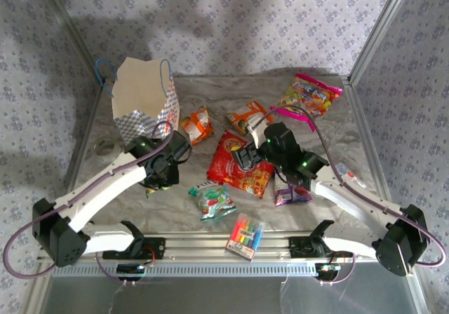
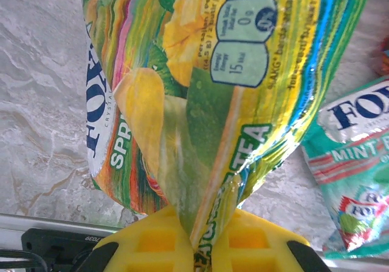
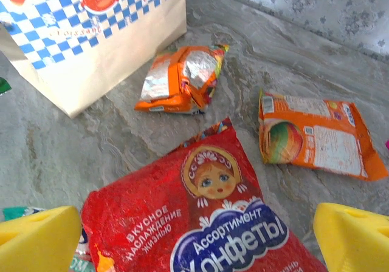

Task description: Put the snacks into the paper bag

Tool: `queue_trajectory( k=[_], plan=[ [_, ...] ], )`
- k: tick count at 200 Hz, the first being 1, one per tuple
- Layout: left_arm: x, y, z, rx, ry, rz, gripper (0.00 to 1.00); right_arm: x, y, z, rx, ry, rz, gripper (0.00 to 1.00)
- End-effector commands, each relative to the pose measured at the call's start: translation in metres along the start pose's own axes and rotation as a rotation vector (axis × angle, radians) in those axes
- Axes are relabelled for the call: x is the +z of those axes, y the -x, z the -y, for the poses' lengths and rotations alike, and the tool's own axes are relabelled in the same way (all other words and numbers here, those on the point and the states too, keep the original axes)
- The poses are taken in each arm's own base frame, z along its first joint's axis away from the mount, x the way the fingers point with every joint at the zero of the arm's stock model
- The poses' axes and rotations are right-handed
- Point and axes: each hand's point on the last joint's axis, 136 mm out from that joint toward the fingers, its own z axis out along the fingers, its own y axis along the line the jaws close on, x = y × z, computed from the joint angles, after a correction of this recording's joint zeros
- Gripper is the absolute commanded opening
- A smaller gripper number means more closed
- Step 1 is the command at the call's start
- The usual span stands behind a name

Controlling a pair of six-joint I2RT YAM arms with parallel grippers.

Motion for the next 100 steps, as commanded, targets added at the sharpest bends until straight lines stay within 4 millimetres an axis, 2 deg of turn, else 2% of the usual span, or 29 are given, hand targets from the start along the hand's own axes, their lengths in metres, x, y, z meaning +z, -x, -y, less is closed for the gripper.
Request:
queue_trajectory(
  k=[1, 43, 100],
  plan=[
    [-0.024, -0.002, -0.01, 0.046, 0.001, 0.011, 0.0, 0.001, 0.029, -0.004, 0.016, 0.032, 0.058, 0.99],
    [-0.048, -0.002, -0.001, 0.088, -0.133, 0.05, 0.0, 0.008, 0.048, -0.013, 0.017, 0.068, 0.071, 0.98],
    [-0.083, 0.001, -0.008, 0.099, -0.207, 0.131, 0.0, 0.019, 0.091, -0.037, 0.012, 0.159, 0.13, 0.98]
  ],
)
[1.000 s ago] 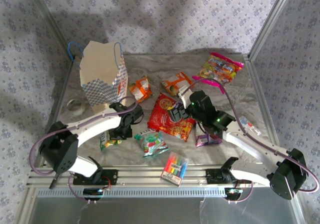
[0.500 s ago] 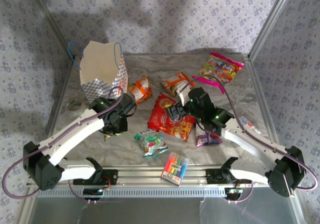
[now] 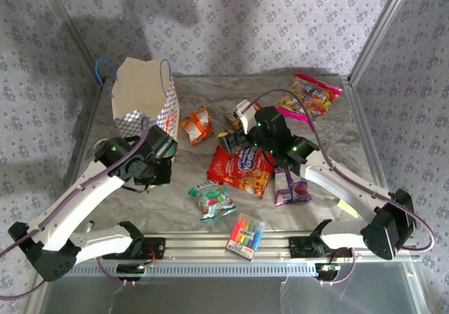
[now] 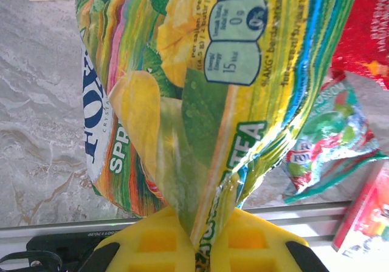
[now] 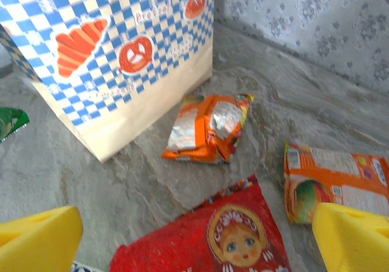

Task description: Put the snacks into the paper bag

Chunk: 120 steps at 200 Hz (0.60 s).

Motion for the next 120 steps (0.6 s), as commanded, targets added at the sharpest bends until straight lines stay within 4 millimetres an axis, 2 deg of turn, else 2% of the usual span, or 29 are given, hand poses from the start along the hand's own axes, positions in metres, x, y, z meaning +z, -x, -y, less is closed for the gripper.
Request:
queue_trajectory(
  k=[1, 5, 6, 11, 45, 96, 120],
  plan=[
    [-0.021, 0.002, -0.003, 0.028, -0.028, 0.042, 0.0, 0.004, 0.033, -0.018, 0.006, 0.071, 0.063, 0.98],
    [-0.022, 0.001, -0.003, 0.032, -0.029, 0.04, 0.0, 0.007, 0.032, -0.02, 0.003, 0.077, 0.059, 0.97],
    [-0.023, 0.002, -0.003, 0.032, -0.029, 0.041, 0.0, 0.004, 0.043, -0.021, 0.001, 0.08, 0.084, 0.97],
    [-0.024, 0.001, -0.003, 0.038, -0.03, 0.04, 0.0, 0.006, 0.051, -0.025, -0.007, 0.091, 0.094, 0.97],
    [-0.037, 0.002, -0.003, 0.056, -0.048, 0.05, 0.0, 0.022, 0.082, -0.044, -0.08, 0.131, 0.119, 0.97],
    [-0.087, 0.009, 0.0, 0.069, -0.189, 0.191, 0.0, 0.057, 0.11, -0.062, -0.055, 0.19, 0.124, 0.97],
    [-0.099, 0.007, -0.01, 0.074, -0.171, 0.215, 0.0, 0.075, 0.116, -0.072, -0.02, 0.225, 0.117, 0.96]
  ],
)
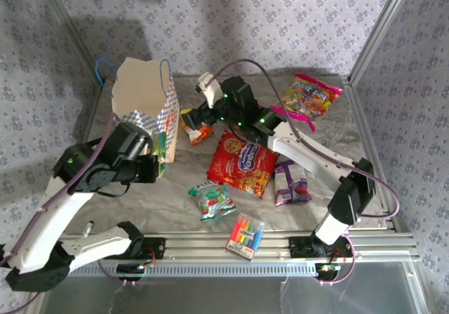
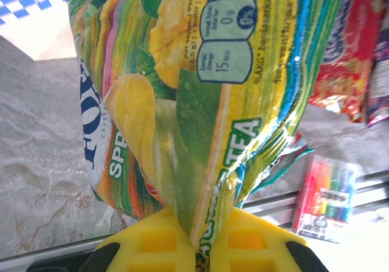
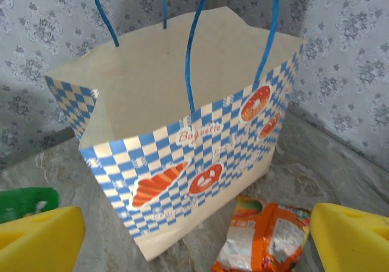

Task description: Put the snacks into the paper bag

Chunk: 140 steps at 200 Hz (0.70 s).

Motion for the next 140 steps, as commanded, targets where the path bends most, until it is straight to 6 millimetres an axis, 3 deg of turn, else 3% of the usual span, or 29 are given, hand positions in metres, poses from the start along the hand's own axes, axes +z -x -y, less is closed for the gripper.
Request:
queue_trajectory(
  k=[1, 67, 140],
  plan=[
    [-0.022, -0.001, -0.007, 0.03, -0.005, 0.035, 0.0, 0.017, 0.008, -0.012, 0.045, 0.06, -0.001, 0.96],
    [-0.073, 0.025, -0.018, 0.034, -0.007, 0.236, 0.0, 0.055, 0.021, -0.03, 0.107, 0.136, 0.016, 0.95],
    [-0.107, 0.078, 0.001, 0.118, -0.041, 0.457, 0.0, 0.103, 0.021, -0.015, 0.174, 0.08, 0.007, 0.86]
  ],
)
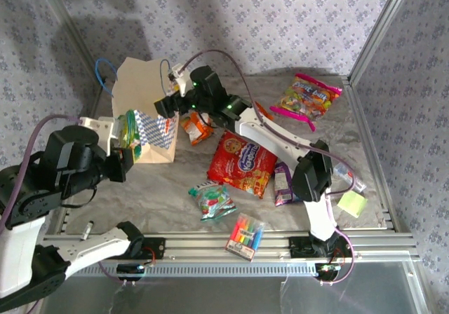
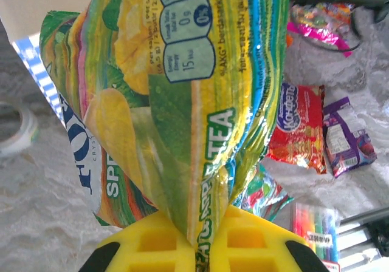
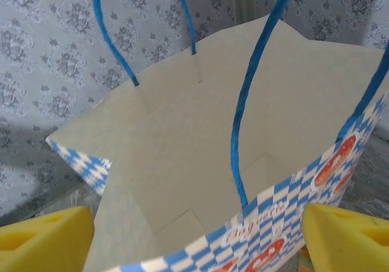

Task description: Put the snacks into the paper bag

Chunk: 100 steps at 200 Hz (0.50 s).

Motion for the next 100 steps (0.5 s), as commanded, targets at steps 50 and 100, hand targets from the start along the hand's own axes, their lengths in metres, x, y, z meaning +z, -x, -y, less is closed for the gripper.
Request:
queue_trajectory(
  k=[50, 100],
  plan=[
    [-0.013, 0.055, 0.013, 0.084, -0.022, 0.21, 0.0, 0.033, 0.001, 0.022, 0.059, -0.084, -0.019, 0.75],
    [-0.008, 0.078, 0.018, 0.145, 0.019, 0.245, 0.0, 0.033, 0.005, 0.036, 0.083, -0.145, 0.002, 0.56]
  ],
)
